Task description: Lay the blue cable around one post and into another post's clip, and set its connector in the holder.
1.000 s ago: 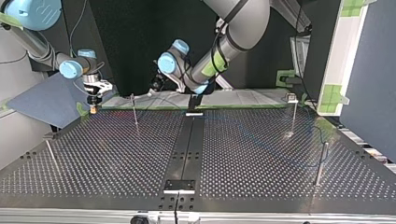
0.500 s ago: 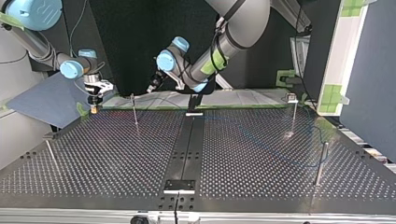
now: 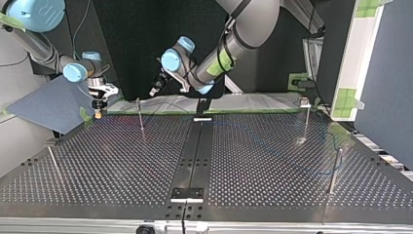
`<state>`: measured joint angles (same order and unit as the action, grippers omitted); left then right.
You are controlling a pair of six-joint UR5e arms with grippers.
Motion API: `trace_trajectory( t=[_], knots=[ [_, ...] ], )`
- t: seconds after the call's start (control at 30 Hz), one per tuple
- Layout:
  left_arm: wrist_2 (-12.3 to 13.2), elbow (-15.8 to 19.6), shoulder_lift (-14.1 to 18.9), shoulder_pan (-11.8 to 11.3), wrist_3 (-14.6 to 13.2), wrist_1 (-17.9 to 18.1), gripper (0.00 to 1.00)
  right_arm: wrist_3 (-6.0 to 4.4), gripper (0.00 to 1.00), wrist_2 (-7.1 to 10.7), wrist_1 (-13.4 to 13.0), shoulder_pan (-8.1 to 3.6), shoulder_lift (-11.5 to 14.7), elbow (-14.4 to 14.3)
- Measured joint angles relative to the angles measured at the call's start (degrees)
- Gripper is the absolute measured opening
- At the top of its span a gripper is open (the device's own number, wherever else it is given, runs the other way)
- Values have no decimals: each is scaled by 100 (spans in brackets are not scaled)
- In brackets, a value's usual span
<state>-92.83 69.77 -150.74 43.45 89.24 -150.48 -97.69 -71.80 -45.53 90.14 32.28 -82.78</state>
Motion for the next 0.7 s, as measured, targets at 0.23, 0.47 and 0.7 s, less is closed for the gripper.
trace_trajectory(
  t=[0.23,0.47,0.7],
  knots=[
    [-27,-1,1,15,59,7,100,-11,0,7,-12,0,-12,0],
    [-84,-3,4,16,95,8,100,-23,0,7,-19,0,-21,2],
    [-90,-8,1,17,111,9,100,-24,0,8,-26,0,-30,2]
  ],
)
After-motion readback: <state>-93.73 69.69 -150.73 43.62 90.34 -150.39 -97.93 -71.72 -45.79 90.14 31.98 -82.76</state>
